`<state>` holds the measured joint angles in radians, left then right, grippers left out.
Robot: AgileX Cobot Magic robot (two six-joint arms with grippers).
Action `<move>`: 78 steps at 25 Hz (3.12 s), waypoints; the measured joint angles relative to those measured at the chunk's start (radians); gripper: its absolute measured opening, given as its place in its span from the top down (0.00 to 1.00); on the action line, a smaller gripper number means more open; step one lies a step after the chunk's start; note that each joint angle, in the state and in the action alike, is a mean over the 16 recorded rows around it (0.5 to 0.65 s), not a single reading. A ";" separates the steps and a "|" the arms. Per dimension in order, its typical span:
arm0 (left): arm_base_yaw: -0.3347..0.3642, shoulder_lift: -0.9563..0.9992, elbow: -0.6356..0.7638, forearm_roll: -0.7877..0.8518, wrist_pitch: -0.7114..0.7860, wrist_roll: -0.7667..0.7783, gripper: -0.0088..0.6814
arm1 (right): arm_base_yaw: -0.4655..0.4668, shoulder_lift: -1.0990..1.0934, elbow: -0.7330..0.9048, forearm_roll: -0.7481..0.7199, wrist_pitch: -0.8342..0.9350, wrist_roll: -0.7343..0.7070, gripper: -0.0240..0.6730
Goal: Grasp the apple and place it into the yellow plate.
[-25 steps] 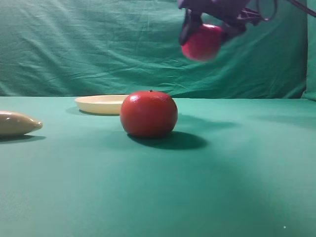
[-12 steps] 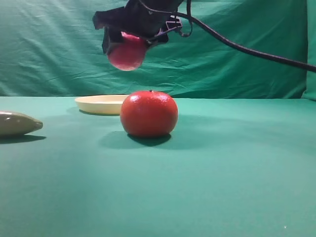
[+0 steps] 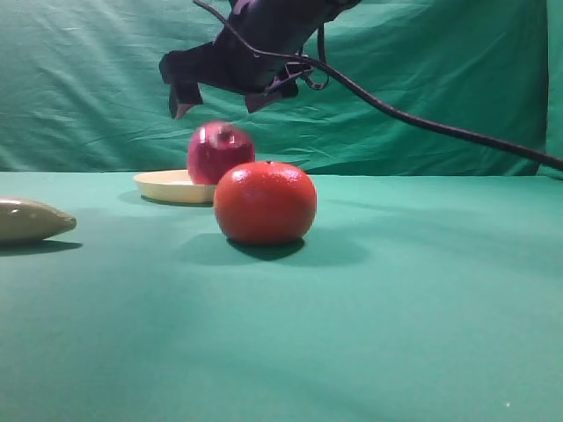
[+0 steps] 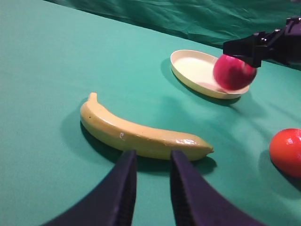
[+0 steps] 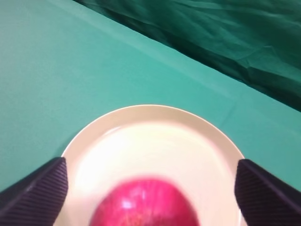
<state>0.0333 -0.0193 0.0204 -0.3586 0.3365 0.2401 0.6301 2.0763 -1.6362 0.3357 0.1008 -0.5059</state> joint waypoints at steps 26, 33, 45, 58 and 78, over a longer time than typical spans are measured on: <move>0.000 0.000 0.000 0.000 0.000 0.000 0.76 | -0.125 -0.892 0.384 -0.315 0.606 0.483 0.97; 0.000 0.000 0.000 0.000 0.000 0.000 0.76 | -0.125 -1.205 0.712 -0.324 0.485 0.513 0.97; 0.000 0.000 0.000 0.000 0.000 0.000 0.76 | -0.125 -1.603 0.960 -0.336 0.527 0.521 0.97; 0.000 0.000 0.000 0.000 0.000 0.000 0.76 | -0.183 -1.754 1.031 -0.614 0.602 0.718 0.97; 0.000 0.000 0.000 0.000 0.000 0.000 0.76 | -0.488 -2.059 1.599 -0.677 0.182 0.822 0.97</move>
<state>0.0333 -0.0193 0.0204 -0.3586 0.3365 0.2401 0.1416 0.0176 -0.0371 -0.3408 0.2830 0.3159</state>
